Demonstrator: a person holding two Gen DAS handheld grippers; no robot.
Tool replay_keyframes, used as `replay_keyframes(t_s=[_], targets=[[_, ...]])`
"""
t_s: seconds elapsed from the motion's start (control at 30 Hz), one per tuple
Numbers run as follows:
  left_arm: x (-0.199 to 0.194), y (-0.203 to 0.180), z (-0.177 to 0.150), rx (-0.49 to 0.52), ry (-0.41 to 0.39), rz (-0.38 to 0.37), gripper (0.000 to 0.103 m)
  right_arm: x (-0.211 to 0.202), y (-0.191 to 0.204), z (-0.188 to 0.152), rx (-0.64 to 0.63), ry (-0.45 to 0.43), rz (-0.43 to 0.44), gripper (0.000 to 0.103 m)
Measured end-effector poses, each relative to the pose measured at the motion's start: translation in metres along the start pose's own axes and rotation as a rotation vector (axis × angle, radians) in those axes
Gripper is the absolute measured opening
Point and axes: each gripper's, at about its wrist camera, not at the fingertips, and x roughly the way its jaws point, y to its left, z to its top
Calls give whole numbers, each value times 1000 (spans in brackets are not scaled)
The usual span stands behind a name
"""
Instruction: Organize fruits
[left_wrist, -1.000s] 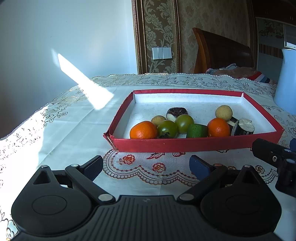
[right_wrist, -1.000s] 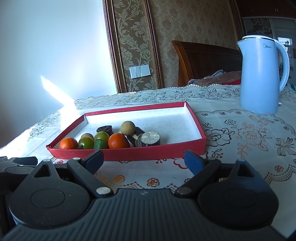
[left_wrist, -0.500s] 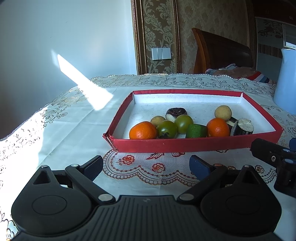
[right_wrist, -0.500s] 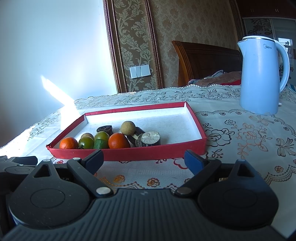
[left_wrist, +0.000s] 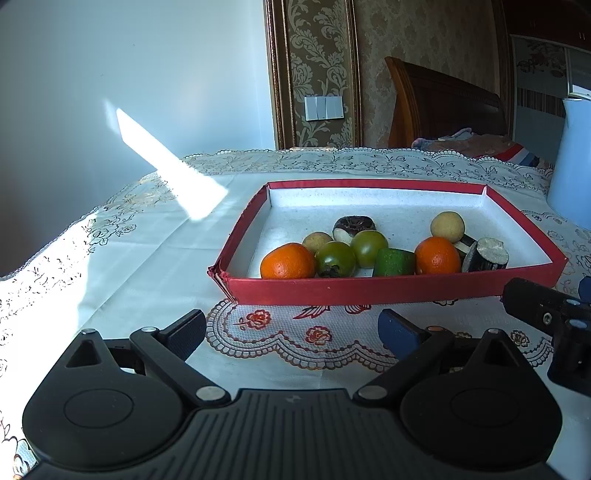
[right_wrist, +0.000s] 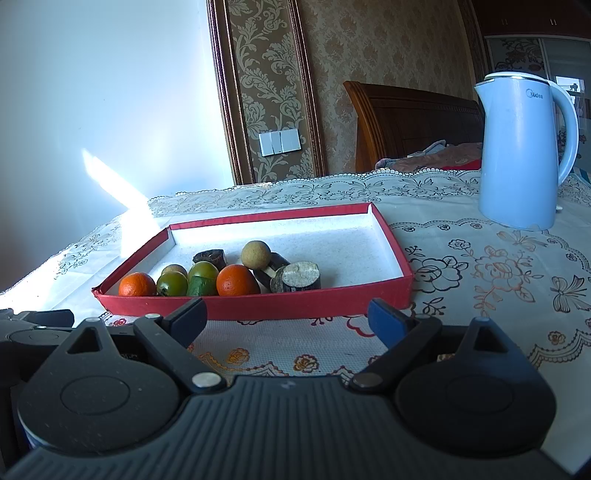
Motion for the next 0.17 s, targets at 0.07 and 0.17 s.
replay_keyframes(t_s=[0.07,0.17], targets=[[0,0,0,1,-2,1,100,0,1,0,-3,2,-2,93],[0,0,0,2,-3,5,100,1,2,1,-7,4,-9,94]])
